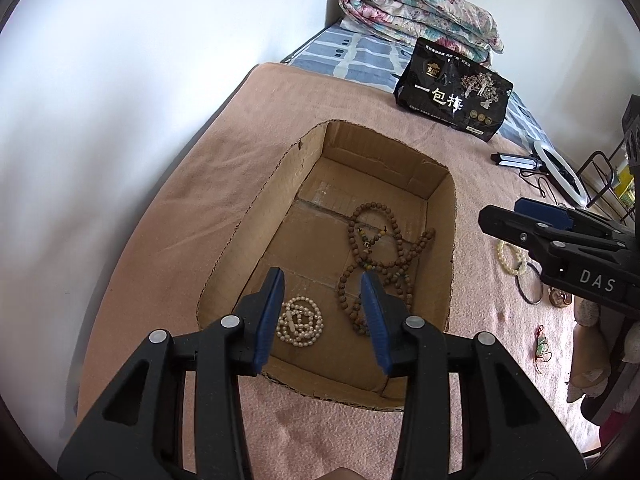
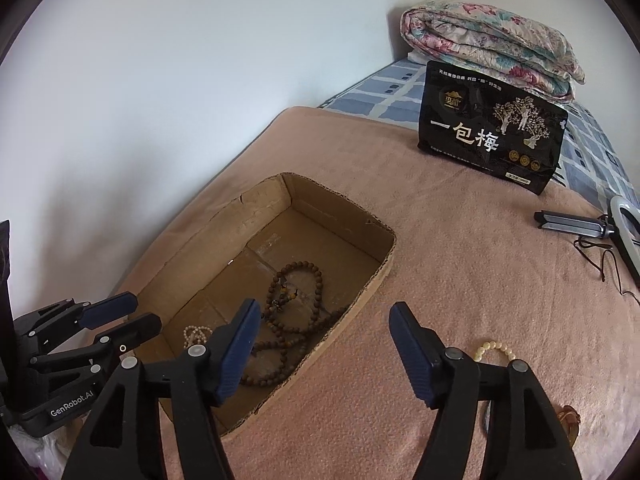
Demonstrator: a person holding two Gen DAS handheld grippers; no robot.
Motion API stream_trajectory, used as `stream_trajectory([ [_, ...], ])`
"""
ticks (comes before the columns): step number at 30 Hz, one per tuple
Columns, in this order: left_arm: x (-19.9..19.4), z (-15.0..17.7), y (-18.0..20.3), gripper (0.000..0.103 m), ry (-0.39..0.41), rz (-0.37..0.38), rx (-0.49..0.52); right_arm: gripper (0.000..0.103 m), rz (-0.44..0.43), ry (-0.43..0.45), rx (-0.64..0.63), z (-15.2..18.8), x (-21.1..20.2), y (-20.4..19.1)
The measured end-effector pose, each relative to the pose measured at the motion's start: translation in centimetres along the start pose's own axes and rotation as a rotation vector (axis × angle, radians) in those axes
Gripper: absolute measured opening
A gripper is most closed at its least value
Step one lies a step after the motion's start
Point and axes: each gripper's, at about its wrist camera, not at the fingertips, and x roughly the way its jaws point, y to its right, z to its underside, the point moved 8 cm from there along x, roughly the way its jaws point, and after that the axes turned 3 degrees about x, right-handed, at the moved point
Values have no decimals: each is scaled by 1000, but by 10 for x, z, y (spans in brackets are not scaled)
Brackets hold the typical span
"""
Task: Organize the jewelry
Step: 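Lower both necklaces into the box and open both grippers, then move the left tool to the cream bead bracelet while the right tool approaches the red-strap watch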
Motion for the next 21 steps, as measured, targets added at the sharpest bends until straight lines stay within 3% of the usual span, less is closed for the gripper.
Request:
stream_trajectory([
  [2, -2, -1, 4, 40, 6, -2, 12, 83, 18, 8, 9, 2, -6, 6],
  [4, -4, -2, 9, 40, 12, -1, 24, 86, 36, 18, 15, 3, -13, 12],
  [19, -21, -7, 59, 40, 54, 51, 119, 92, 142, 62, 67, 21, -69, 77],
  [21, -24, -6, 70, 50, 55, 67, 138, 92, 152, 67, 86, 25, -79, 89],
])
